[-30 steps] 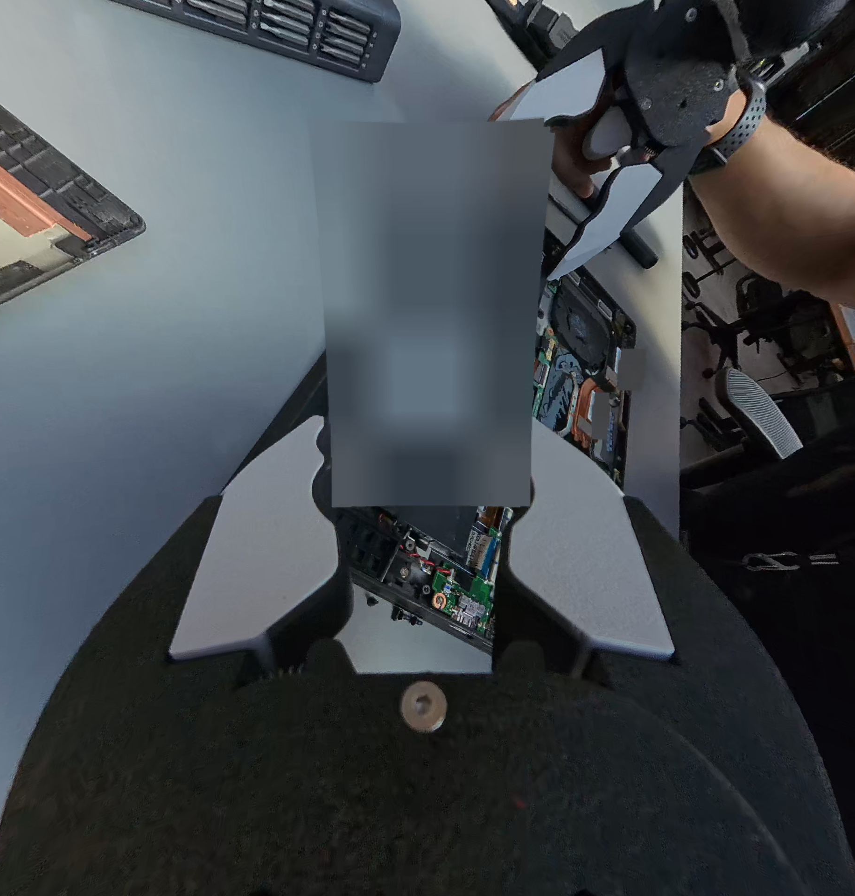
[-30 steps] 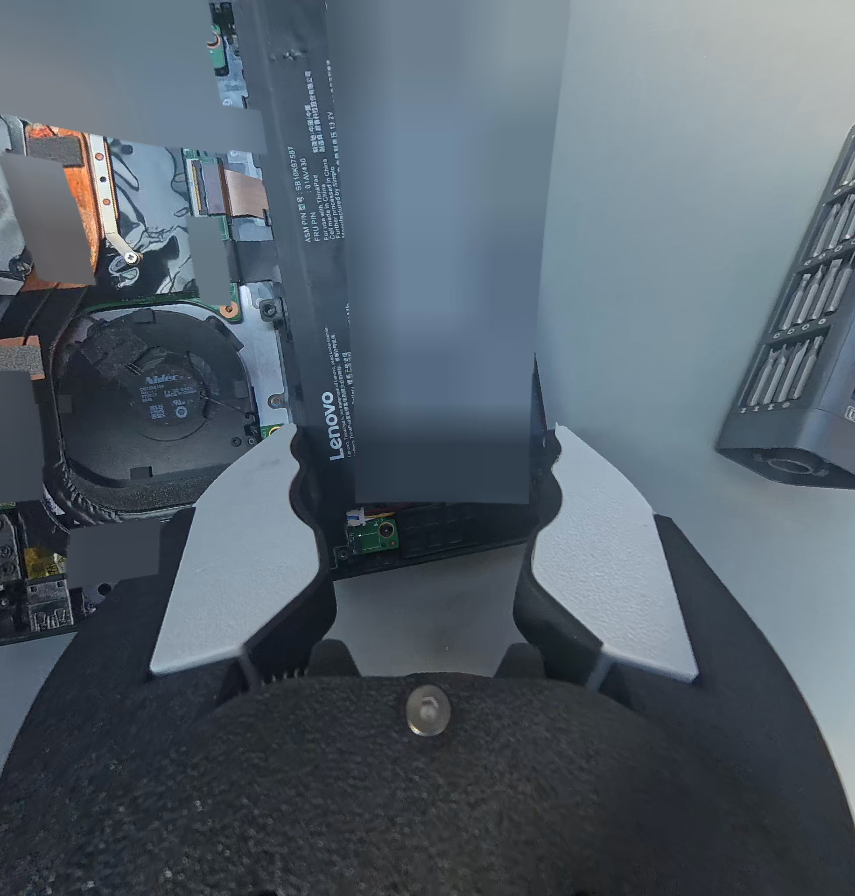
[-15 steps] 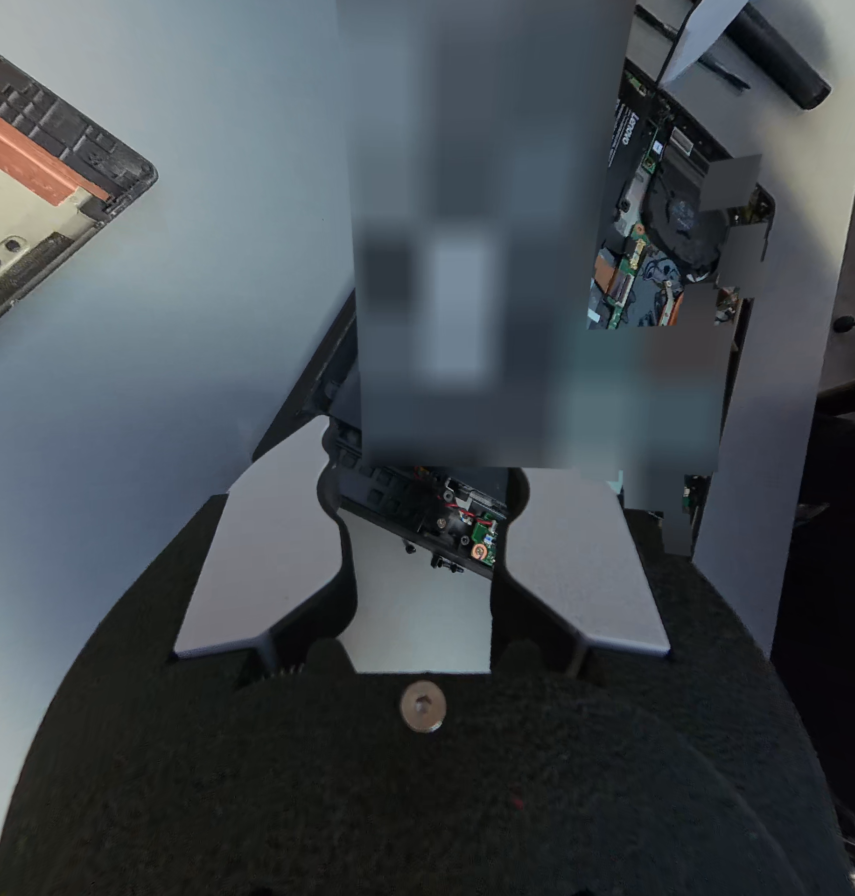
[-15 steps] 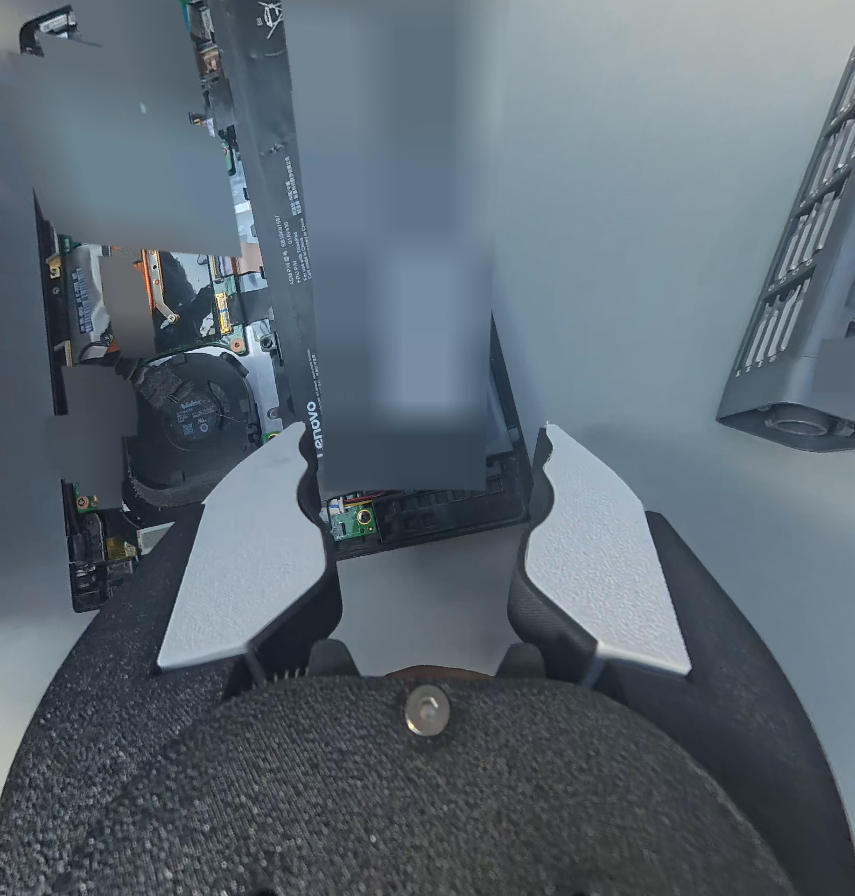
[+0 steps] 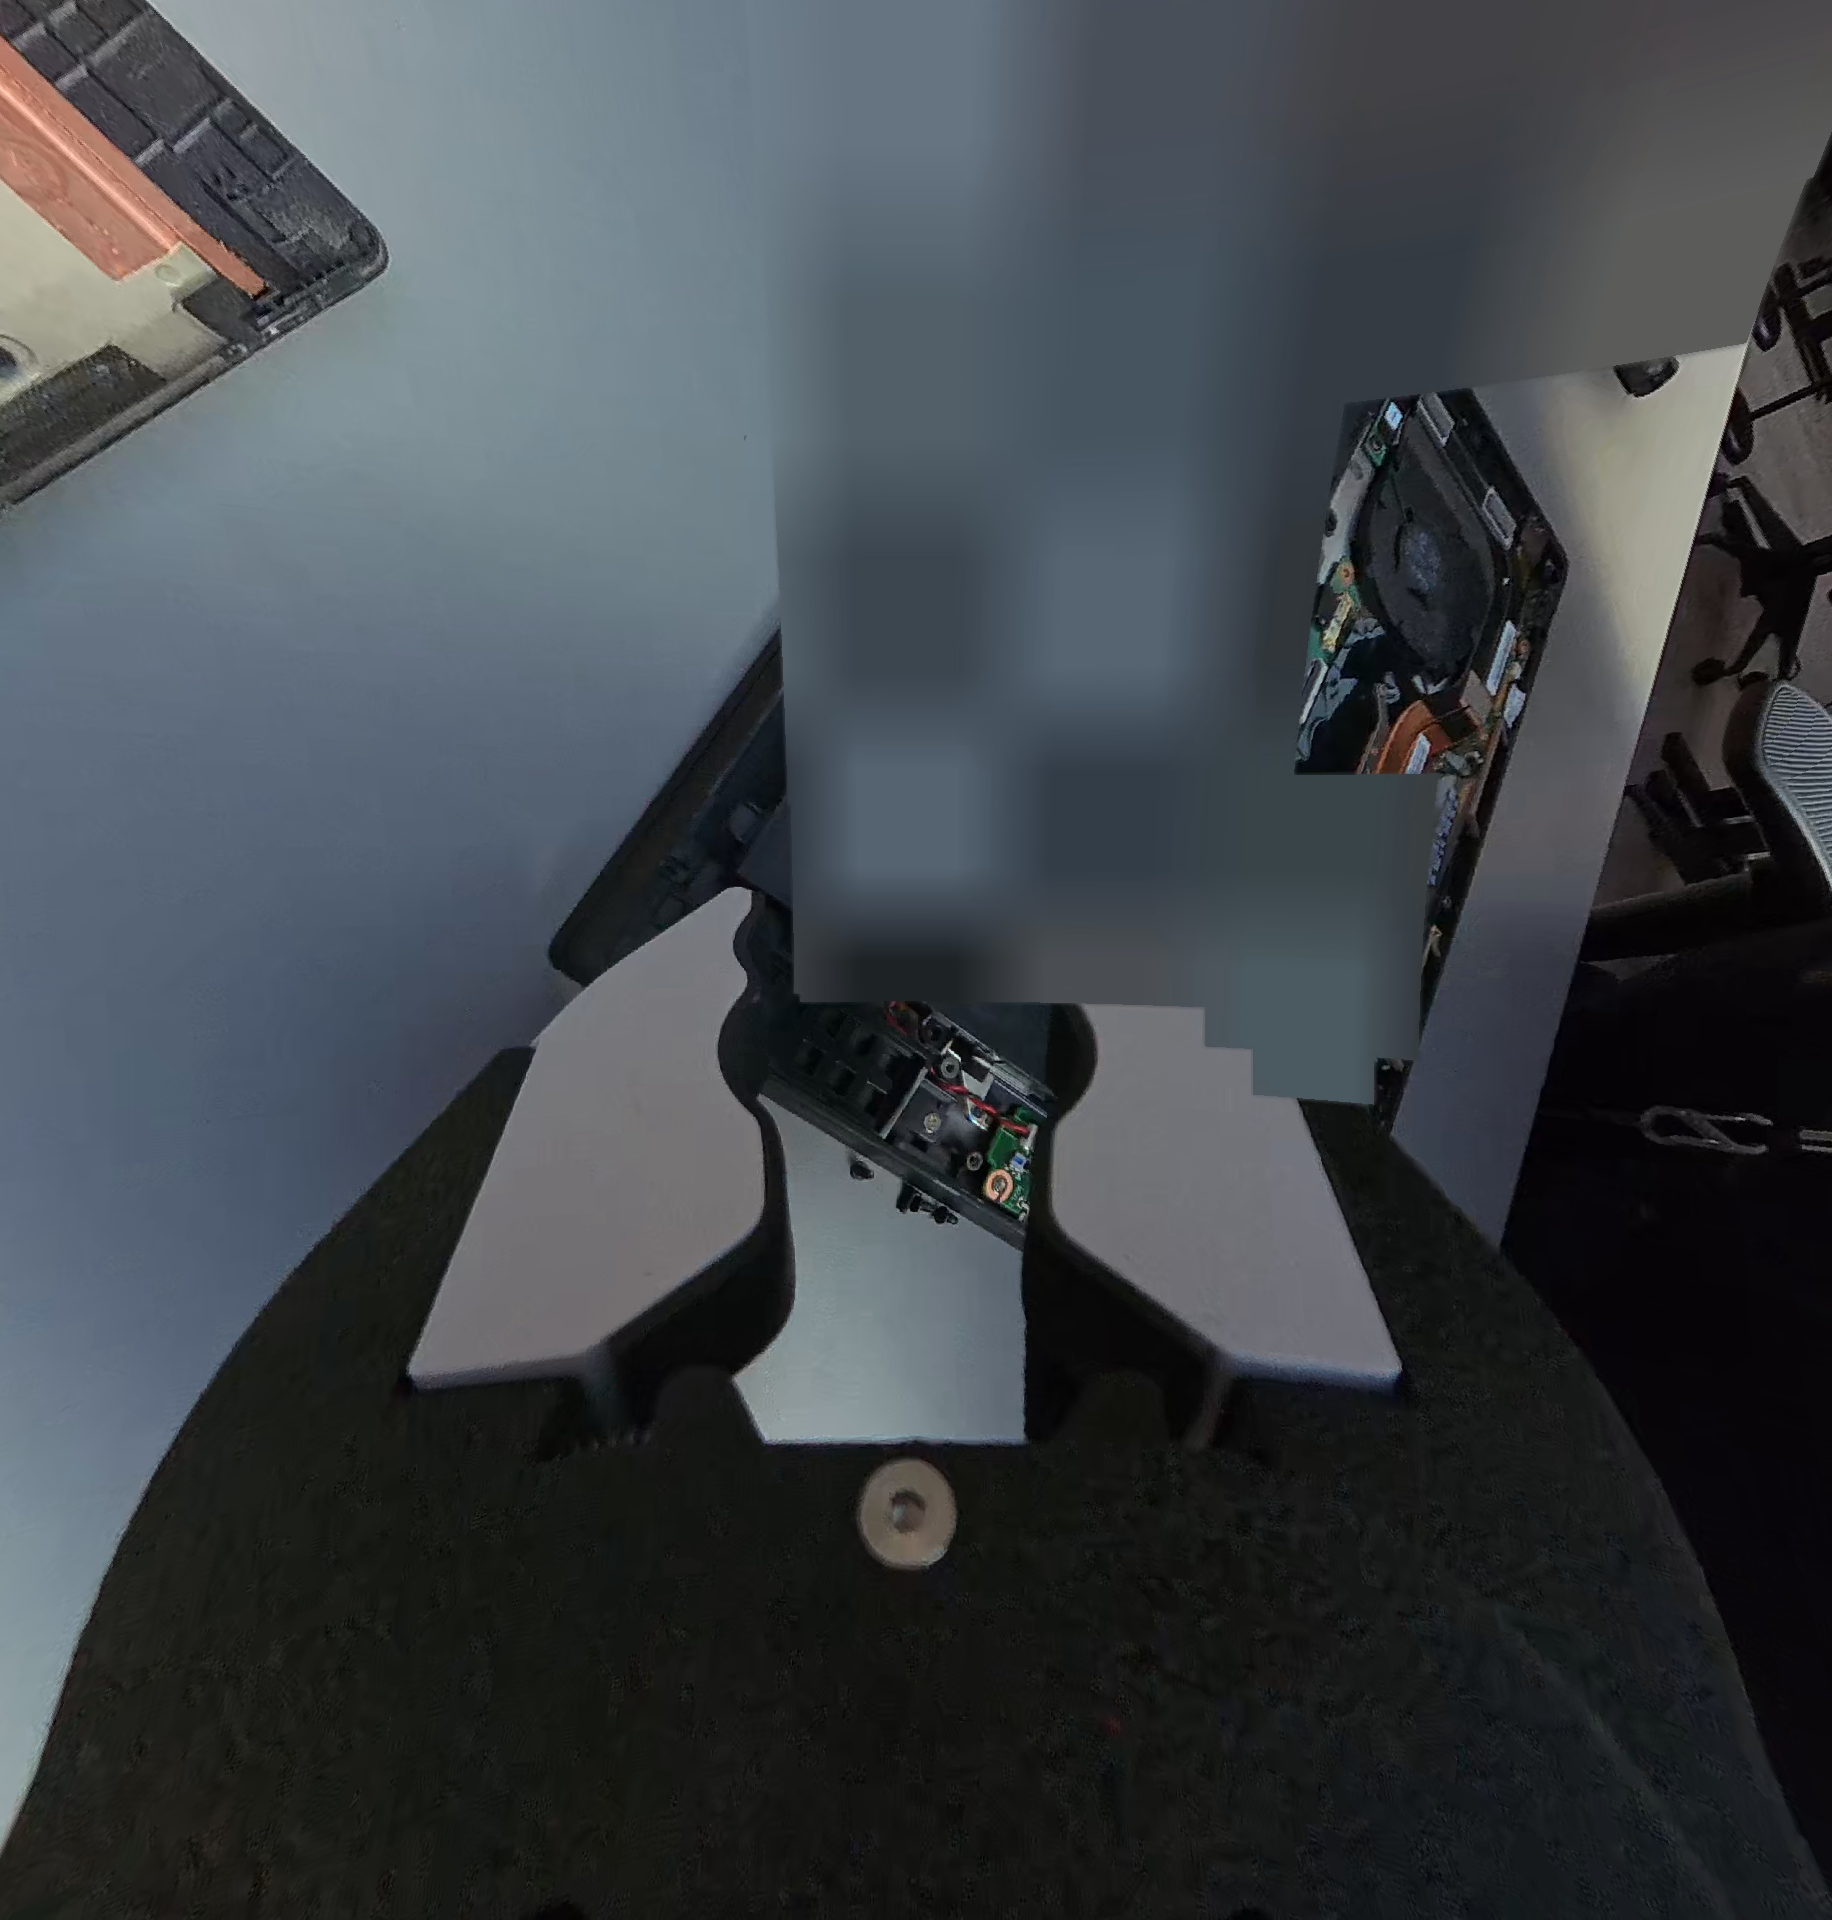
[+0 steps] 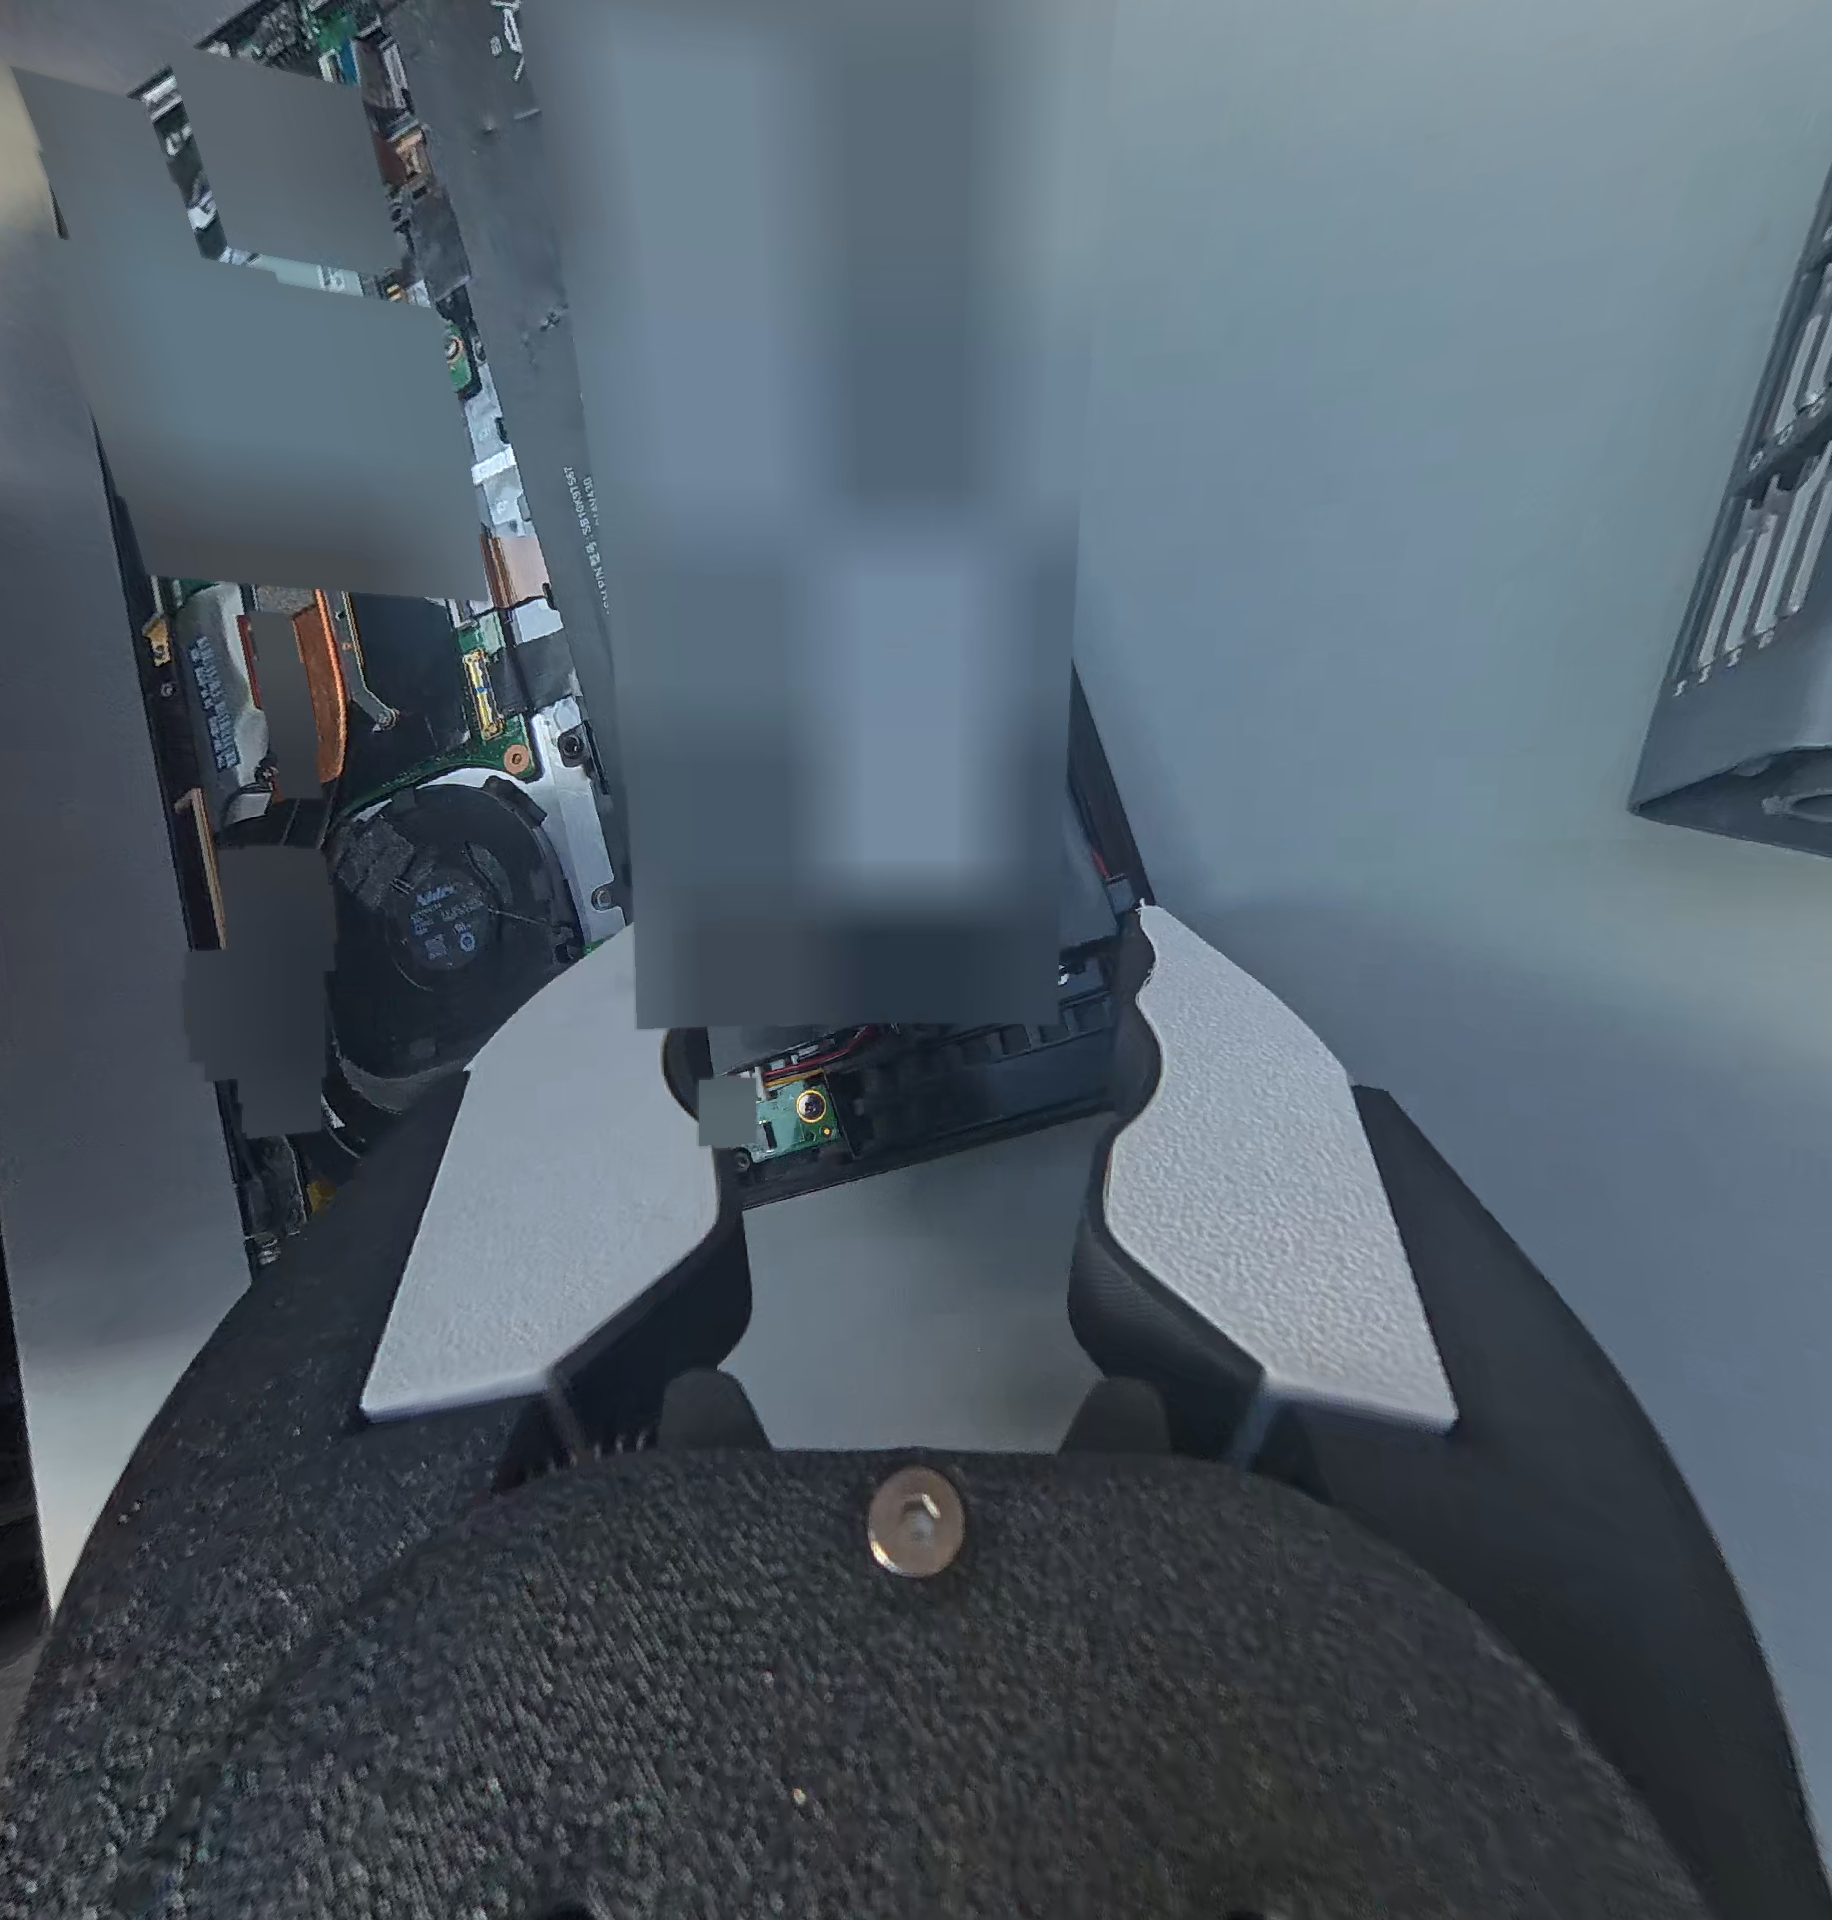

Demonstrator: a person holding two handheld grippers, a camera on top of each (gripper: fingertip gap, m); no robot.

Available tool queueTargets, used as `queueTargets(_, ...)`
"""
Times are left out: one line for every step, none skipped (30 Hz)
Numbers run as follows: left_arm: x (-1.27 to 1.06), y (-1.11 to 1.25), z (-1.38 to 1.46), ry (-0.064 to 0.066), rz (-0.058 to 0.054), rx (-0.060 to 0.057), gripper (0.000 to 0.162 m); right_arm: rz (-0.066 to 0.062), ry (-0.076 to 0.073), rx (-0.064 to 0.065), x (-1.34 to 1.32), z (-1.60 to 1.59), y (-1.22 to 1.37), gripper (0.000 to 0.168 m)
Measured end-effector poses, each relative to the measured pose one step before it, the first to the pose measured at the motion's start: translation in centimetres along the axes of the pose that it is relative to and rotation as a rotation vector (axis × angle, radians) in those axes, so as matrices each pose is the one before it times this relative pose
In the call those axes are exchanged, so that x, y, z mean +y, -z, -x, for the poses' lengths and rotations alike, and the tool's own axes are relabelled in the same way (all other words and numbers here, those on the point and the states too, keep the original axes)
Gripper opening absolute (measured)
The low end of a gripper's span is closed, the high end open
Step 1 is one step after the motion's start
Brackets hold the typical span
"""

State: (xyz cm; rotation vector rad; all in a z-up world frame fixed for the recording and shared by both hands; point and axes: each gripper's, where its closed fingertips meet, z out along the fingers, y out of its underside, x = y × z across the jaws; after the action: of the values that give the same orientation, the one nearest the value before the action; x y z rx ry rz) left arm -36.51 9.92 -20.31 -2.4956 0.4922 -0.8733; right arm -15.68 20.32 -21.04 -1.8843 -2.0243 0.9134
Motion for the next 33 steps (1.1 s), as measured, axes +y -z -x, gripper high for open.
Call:
queueTargets(-0.021, -0.015, 0.006, 0.0022, -0.0008, -0.0018, 0.050, -0.0042, -0.0087, 0.0007, -0.060, 0.113, -0.039, 0.077)
queueTargets(-0.020, 0.001, 0.010, 0.0030, -0.0017, 0.0019, 0.050, -0.0103, -0.0167, -0.0074, -0.091, 0.137, 0.024, 0.079)
queueTargets(-0.035, 0.026, 0.005, 0.0082, -0.0049, 0.0040, 0.050, -0.0130, -0.0182, -0.0122, -0.074, 0.146, 0.084, 0.079)
queueTargets(-0.053, 0.021, -0.008, 0.0129, -0.0080, 0.0083, 0.050, -0.0161, -0.0171, -0.0117, -0.071, 0.125, 0.119, 0.079)
queueTargets(-0.057, 0.001, -0.039, 0.0162, -0.0106, 0.0118, 0.050, -0.0169, -0.0167, -0.0102, -0.052, 0.091, 0.123, 0.078)
queueTargets(-0.056, 0.028, -0.033, 0.0158, -0.0125, 0.0128, 0.050, -0.0169, -0.0140, -0.0097, -0.048, 0.114, 0.088, 0.078)
queueTargets(-0.051, 0.025, -0.038, 0.0149, -0.0135, 0.0135, 0.050, -0.0137, -0.0096, -0.0046, -0.027, 0.061, 0.079, 0.077)
queueTargets(-0.047, 0.030, -0.041, 0.0119, -0.0129, 0.0135, 0.050, -0.0076, -0.0041, -0.0024, 0.028, 0.053, 0.046, 0.076)
queueTargets(-0.027, 0.041, -0.049, 0.0101, -0.0112, 0.0132, 0.050, -0.0053, 0.0008, -0.0008, 0.025, 0.072, 0.012, 0.076)
queueTargets(-0.037, 0.029, -0.051, 0.0110, -0.0109, 0.0122, 0.050, -0.0031, 0.0014, 0.0029, 0.035, 0.004, 0.005, 0.075)
queueTargets(-0.033, 0.033, -0.072, 0.0096, -0.0095, 0.0120, 0.050, -0.0020, 0.0024, 0.0032, 0.021, 0.007, -0.019, 0.075)
queueTargets(-0.046, 0.050, -0.108, 0.0072, -0.0090, 0.0118, 0.049, -0.0038, 0.0016, 0.0008, -0.002, 0.033, 0.002, 0.076)
queueTargets(-0.092, 0.058, -0.296, 0.0058, -0.0112, 0.0219, 0.047, -0.0024, -0.0042, 0.0009, 0.009, -0.003, 0.001, 0.075)
queueTargets(-0.086, 0.042, -0.258, 0.0124, -0.0091, 0.0179, 0.047, 0.0001, 0.0004, 0.0041, 0.008, -0.019, -0.012, 0.075)
queueTargets(-0.049, 0.032, -0.071, 0.0078, -0.0056, 0.0042, 0.047, 0.0030, 0.0099, 0.0078, 0.065, -0.004, -0.035, 0.075)
queueTargets(0.005, 0.023, 0.114, -0.0027, -0.0012, -0.0077, 0.047, 0.0107, 0.0166, 0.0139, 0.170, -0.057, -0.074, 0.073)
queueTargets(0.053, 0.042, 0.189, -0.0086, 0.0018, -0.0147, 0.047, 0.0129, 0.0263, 0.0158, 0.201, -0.013, -0.089, 0.073)
queueTargets(0.061, 0.064, 0.227, -0.0101, 0.0026, -0.0180, 0.047, 0.0069, 0.0235, 0.0161, 0.120, -0.019, -0.069, 0.073)
queueTargets(0.037, 0.085, 0.208, -0.0097, 0.0020, -0.0177, 0.048, 0.0057, 0.0169, 0.0170, 0.088, -0.079, -0.059, 0.071)
queueTargets(0.051, 0.073, 0.151, -0.0093, 0.0038, -0.0148, 0.048, 0.0043, 0.0200, 0.0114, 0.061, -0.022, -0.044, 0.072)
queueTargets(0.089, 0.058, 0.091, -0.0105, 0.0064, -0.0111, 0.048, 0.0022, 0.0130, 0.0083, 0.038, -0.032, -0.048, 0.072)
queueTargets(0.119, 0.005, 0.042, -0.0124, 0.0095, -0.0090, 0.048, 0.0010, 0.0058, 0.0090, 0.014, -0.105, -0.071, 0.071)
queueTargets(0.129, -0.078, 0.034, -0.0159, 0.0116, -0.0096, 0.049, 0.0011, 0.0107, 0.0103, 0.023, -0.126, -0.070, 0.070)
queueTargets(0.090, -0.137, 0.070, -0.0179, 0.0115, -0.0129, 0.049, 0.0015, 0.0147, 0.0109, 0.028, -0.130, -0.058, 0.069)
queueTargets(0.112, -0.192, 0.121, -0.0150, 0.0153, -0.0163, 0.049, 0.0011, 0.0116, 0.0089, 0.001, -0.098, -0.048, 0.069)
queueTargets(0.066, -0.112, 0.216, -0.0169, 0.0131, -0.0239, 0.047, 0.0019, 0.0050, 0.0092, 0.025, -0.135, -0.041, 0.067)
queueTargets(0.042, -0.042, 0.105, -0.0157, 0.0125, -0.0157, 0.047, 0.0002, 0.0017, 0.0121, 0.018, -0.188, 0.005, 0.067)
queueTargets(0.027, -0.020, 0.011, -0.0078, 0.0099, -0.0075, 0.047, -0.0014, 0.0040, 0.0114, 0.004, -0.184, 0.063, 0.067)
queueTargets(0.019, 0.004, -0.001, 0.0029, 0.0062, -0.0040, 0.047, -0.0045, -0.0009, 0.0069, -0.016, -0.111, 0.099, 0.067)
queueTargets(0.051, -0.011, 0.055, 0.0110, 0.0057, -0.0045, 0.049, -0.0018, -0.0085, 0.0000, 0.008, -0.036, 0.079, 0.067)
queueTargets(0.018, 0.003, 0.053, 0.0080, 0.0005, -0.0015, 0.048, 0.0006, -0.0037, -0.0002, 0.019, 0.027, 0.054, 0.067)
queueTargets(-0.014, 0.003, -0.032, 0.0067, -0.0024, 0.0043, 0.048, -0.0017, 0.0050, 0.0031, -0.032, 0.086, 0.049, 0.068)
queueTargets(-0.010, -0.022, -0.074, 0.0003, -0.0017, 0.0050, 0.049, 0.0006, 0.0068, 0.0037, -0.038, 0.124, 0.002, 0.068)
